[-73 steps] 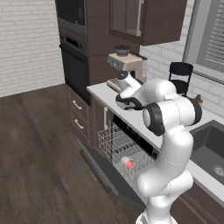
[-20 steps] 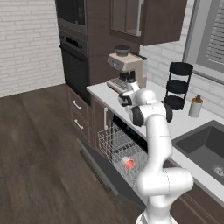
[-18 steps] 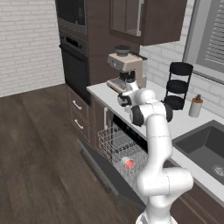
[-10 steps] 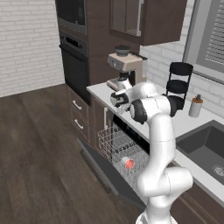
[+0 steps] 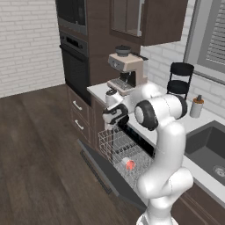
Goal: Pick up the cup and bowl from the counter, place them in the dishwasher, and close the dishwasher door.
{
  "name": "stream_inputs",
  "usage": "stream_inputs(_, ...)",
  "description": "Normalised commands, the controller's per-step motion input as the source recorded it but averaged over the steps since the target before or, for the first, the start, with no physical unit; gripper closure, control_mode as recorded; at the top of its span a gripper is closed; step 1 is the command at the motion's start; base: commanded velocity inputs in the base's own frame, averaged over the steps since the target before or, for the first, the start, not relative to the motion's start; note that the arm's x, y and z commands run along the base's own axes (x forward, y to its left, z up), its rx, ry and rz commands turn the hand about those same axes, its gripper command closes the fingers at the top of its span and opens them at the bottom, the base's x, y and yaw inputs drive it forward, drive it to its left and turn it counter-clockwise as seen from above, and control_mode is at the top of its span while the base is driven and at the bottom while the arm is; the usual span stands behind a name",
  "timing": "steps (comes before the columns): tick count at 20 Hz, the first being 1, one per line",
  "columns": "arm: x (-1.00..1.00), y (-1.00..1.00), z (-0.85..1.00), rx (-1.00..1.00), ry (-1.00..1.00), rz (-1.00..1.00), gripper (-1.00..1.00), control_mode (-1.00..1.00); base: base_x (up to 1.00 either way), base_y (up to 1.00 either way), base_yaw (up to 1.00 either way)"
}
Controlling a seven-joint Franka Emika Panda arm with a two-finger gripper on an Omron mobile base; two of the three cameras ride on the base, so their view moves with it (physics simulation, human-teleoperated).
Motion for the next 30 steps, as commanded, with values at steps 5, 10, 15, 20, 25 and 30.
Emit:
stream_inputs(5,-0.59,0.55,-0.89,0.00,0.06,0.02,1.00,-1.00,0.00,0.00,0.00)
stream_inputs(10,0.00,0.19,-0.98,0.00,0.07,0.00,1.00,-1.00,0.00,0.00,0.00)
stream_inputs(15,0.53,0.00,-0.78,0.00,0.02,0.00,1.00,-1.00,0.00,0.00,0.00)
stream_inputs(20,0.51,-0.07,-0.70,0.00,0.00,0.00,1.00,-1.00,0.00,0.00,0.00)
stream_inputs(25,0.52,-0.32,-0.41,0.00,0.00,0.00,1.00,-1.00,0.00,0.00,0.00)
stream_inputs(30,0.62,-0.32,-0.44,0.00,0.00,0.00,1.00,-1.00,0.00,0.00,0.00)
